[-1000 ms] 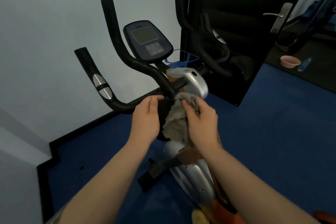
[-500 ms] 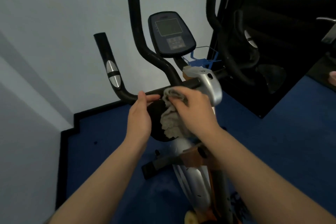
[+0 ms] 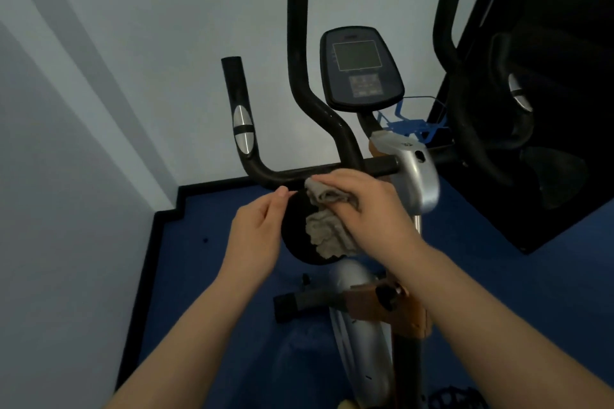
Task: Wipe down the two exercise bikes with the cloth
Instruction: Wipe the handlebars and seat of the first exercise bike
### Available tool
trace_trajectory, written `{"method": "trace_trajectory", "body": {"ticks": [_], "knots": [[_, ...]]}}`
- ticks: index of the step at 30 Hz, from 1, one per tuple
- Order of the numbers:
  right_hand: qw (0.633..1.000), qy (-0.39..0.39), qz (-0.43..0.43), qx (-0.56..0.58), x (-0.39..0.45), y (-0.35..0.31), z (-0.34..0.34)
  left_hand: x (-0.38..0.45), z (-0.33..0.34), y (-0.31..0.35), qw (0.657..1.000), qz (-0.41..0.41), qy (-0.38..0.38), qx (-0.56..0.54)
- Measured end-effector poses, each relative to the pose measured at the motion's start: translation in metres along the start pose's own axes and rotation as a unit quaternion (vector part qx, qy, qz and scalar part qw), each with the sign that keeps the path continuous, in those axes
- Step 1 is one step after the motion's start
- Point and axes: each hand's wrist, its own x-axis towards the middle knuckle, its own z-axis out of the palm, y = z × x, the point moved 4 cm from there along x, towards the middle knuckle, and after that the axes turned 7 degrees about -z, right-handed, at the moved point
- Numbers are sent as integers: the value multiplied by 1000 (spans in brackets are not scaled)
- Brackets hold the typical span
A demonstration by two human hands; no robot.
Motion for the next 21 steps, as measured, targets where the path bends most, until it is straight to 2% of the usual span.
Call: {"method": "trace_trajectory", "body": {"ticks": [4, 8, 13, 15, 18, 21], "knots": [[997, 64, -2, -38, 10, -6, 18, -1, -6, 3, 1000, 19, -11, -3], [983, 183, -12, 7, -25, -3, 18, -4, -8, 0, 996, -28, -51, -67], [954, 285, 40, 81, -51, -2, 23, 0, -15, 0, 994, -41, -77, -69], [951, 298, 43, 71, -39, -4, 23, 2, -16, -2, 993, -39, -86, -68], [961, 271, 52, 6, -29, -10, 25, 5, -15, -5, 992, -32, -99, -76], [964, 250, 15, -85, -43, -16, 21, 6, -17, -7, 990, -33, -111, -81]]}}
